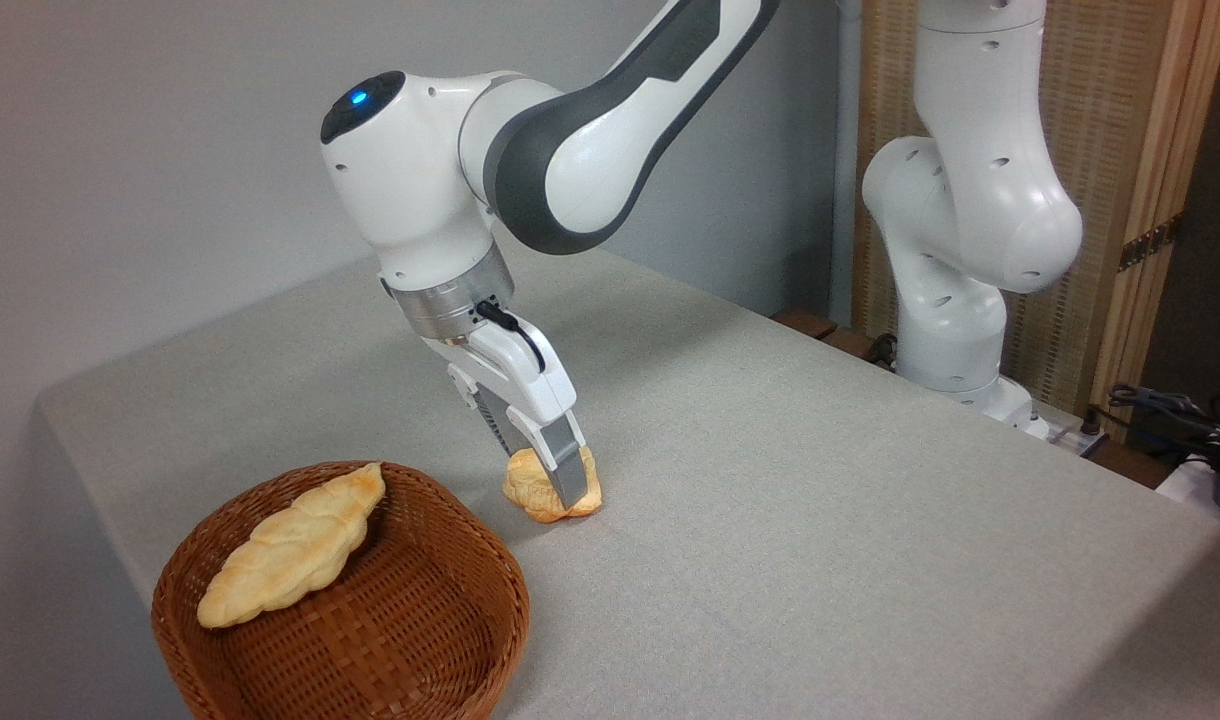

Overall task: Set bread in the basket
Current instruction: 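Lift the bun and carry it over the wicker basket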

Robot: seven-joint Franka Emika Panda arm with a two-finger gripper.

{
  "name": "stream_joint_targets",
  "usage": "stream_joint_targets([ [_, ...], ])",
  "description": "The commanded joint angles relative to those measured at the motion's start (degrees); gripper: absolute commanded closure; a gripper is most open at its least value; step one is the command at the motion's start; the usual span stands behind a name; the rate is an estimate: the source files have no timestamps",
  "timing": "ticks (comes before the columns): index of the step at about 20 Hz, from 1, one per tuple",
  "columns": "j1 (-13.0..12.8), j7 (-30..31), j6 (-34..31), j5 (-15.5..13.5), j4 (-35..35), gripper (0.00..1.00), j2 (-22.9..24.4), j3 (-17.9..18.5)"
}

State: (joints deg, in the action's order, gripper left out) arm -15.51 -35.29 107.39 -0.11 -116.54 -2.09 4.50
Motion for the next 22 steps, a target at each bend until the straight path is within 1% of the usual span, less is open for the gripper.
stream_joint_targets([
  [1,-0.22,-0.56,0.81,0.73,0.08,0.49,0.50,0.16],
  [8,-0.22,-0.56,0.20,0.73,1.84,0.48,1.29,0.24],
  [12,-0.13,-0.48,-0.42,0.46,5.26,0.45,2.87,0.33],
  [15,-0.05,-0.56,0.80,0.38,7.55,0.44,2.79,0.77],
  [17,0.04,-1.17,3.77,0.38,9.22,0.41,2.61,0.86],
  [21,0.39,-1.27,10.19,0.02,9.40,0.41,1.04,1.04],
  [22,0.48,-1.27,12.13,0.02,9.49,0.38,0.68,1.04],
])
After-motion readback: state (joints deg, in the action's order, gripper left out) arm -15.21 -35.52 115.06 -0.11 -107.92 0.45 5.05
